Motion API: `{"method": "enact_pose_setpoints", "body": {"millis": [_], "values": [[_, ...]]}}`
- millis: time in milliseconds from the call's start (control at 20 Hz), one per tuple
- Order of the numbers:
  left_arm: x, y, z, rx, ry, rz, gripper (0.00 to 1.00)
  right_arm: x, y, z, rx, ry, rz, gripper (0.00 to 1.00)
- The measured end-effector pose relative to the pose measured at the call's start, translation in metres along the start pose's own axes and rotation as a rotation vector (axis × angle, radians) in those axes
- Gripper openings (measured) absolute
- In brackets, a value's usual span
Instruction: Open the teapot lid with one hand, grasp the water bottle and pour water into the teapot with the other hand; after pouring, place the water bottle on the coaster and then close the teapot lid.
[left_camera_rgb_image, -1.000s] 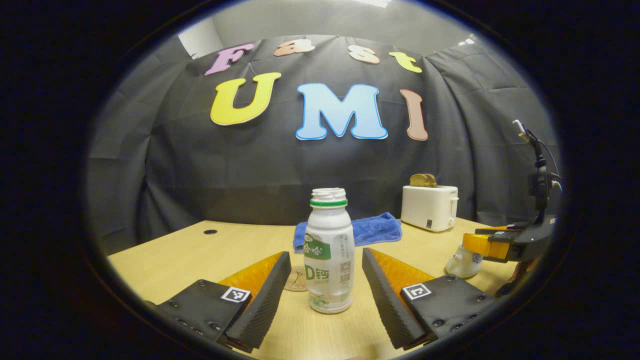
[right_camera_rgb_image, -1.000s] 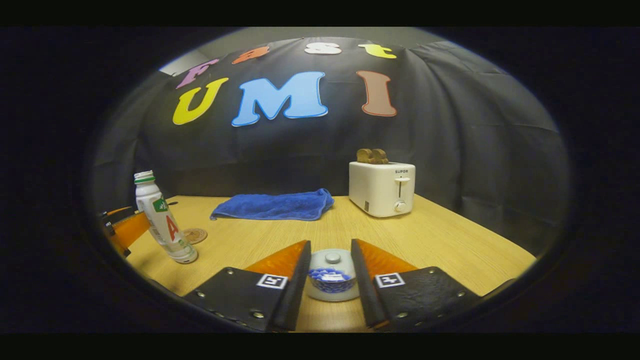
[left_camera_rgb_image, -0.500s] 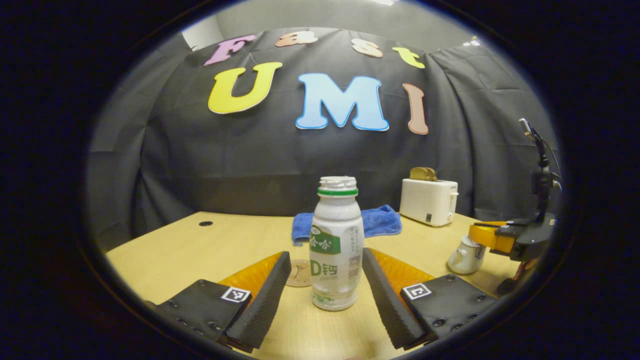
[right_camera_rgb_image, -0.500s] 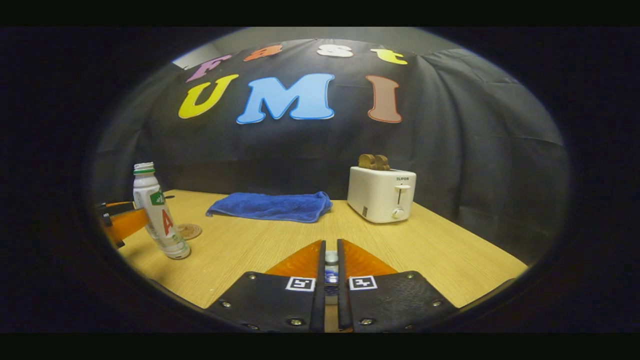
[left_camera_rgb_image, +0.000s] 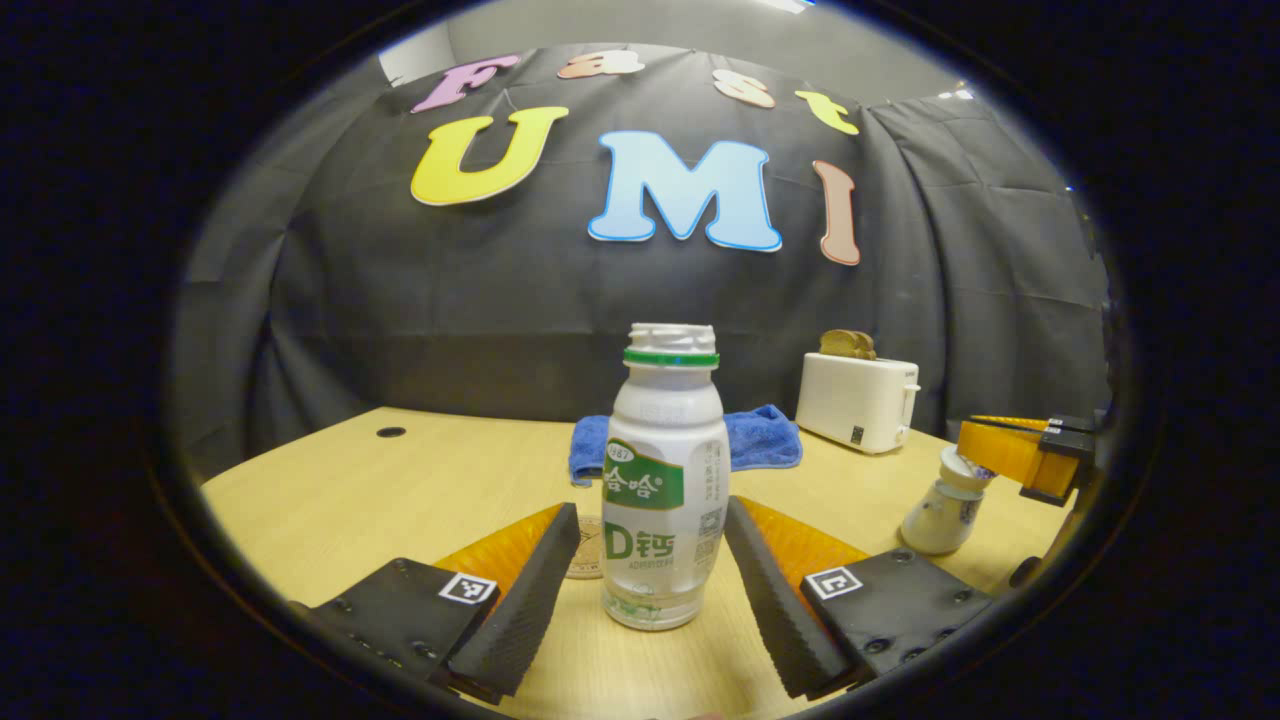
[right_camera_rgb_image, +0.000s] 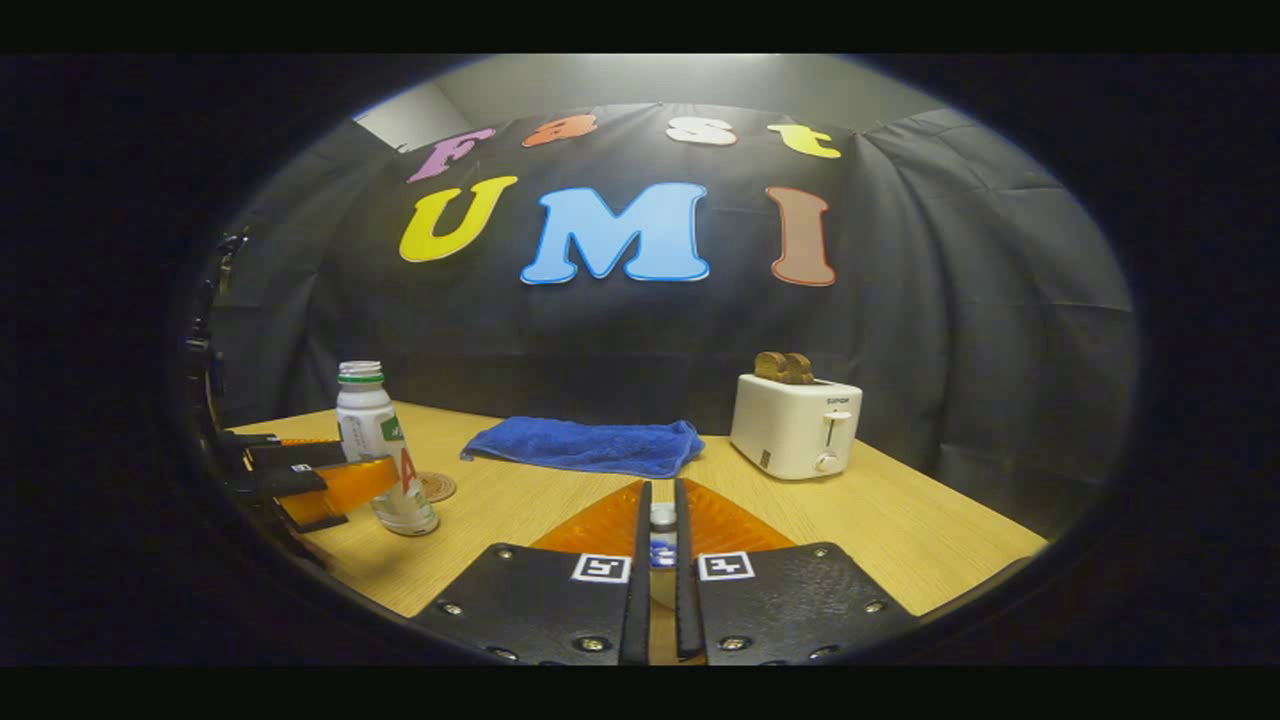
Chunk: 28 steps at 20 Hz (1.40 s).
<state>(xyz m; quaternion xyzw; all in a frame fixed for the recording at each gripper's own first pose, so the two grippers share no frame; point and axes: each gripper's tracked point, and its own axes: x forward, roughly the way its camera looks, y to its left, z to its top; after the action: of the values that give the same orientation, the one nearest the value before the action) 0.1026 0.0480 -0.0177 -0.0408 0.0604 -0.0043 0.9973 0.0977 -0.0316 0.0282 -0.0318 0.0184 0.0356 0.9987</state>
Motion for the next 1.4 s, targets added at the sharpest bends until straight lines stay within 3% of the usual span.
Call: {"method": "enact_pose_setpoints", "body": {"millis": [50, 350, 450, 650, 900, 1100, 1150, 1300, 1350, 1400], "values": [[0.006, 0.0, -0.001, 0.003, 0.004, 0.01, 1.0, 0.001, 0.001, 0.001, 0.0, -0.002, 0.002, 0.1], [0.026, 0.002, -0.009, 0.001, 0.064, 0.048, 1.0, -0.003, 0.001, 0.011, 0.002, -0.023, 0.01, 0.1], [0.024, 0.003, -0.01, -0.001, 0.069, 0.049, 0.87, -0.009, 0.0, 0.016, 0.003, -0.033, 0.013, 0.1], [0.017, -0.01, -0.005, 0.022, 0.094, -0.017, 0.82, -0.031, 0.0, 0.022, 0.023, -0.05, 0.029, 0.1], [0.015, -0.024, 0.019, 0.21, 0.033, -0.009, 0.79, -0.067, -0.012, 0.024, 0.039, -0.053, 0.008, 0.1], [0.025, -0.049, 0.02, 0.349, 0.04, -0.03, 0.76, -0.098, -0.038, 0.012, 0.05, -0.043, -0.059, 0.1], [0.029, -0.054, 0.018, 0.397, 0.048, -0.025, 0.75, -0.104, -0.045, 0.008, 0.055, -0.032, -0.075, 0.0], [0.039, -0.071, 0.01, 0.522, 0.07, -0.035, 0.75, -0.123, -0.061, 0.001, 0.065, -0.019, -0.118, 0.0], [0.041, -0.078, 0.007, 0.564, 0.077, -0.043, 0.75, -0.128, -0.066, -0.002, 0.068, -0.016, -0.13, 0.1], [0.042, -0.083, 0.005, 0.602, 0.082, -0.047, 0.75, -0.133, -0.069, -0.004, 0.069, -0.016, -0.14, 0.0]]}}
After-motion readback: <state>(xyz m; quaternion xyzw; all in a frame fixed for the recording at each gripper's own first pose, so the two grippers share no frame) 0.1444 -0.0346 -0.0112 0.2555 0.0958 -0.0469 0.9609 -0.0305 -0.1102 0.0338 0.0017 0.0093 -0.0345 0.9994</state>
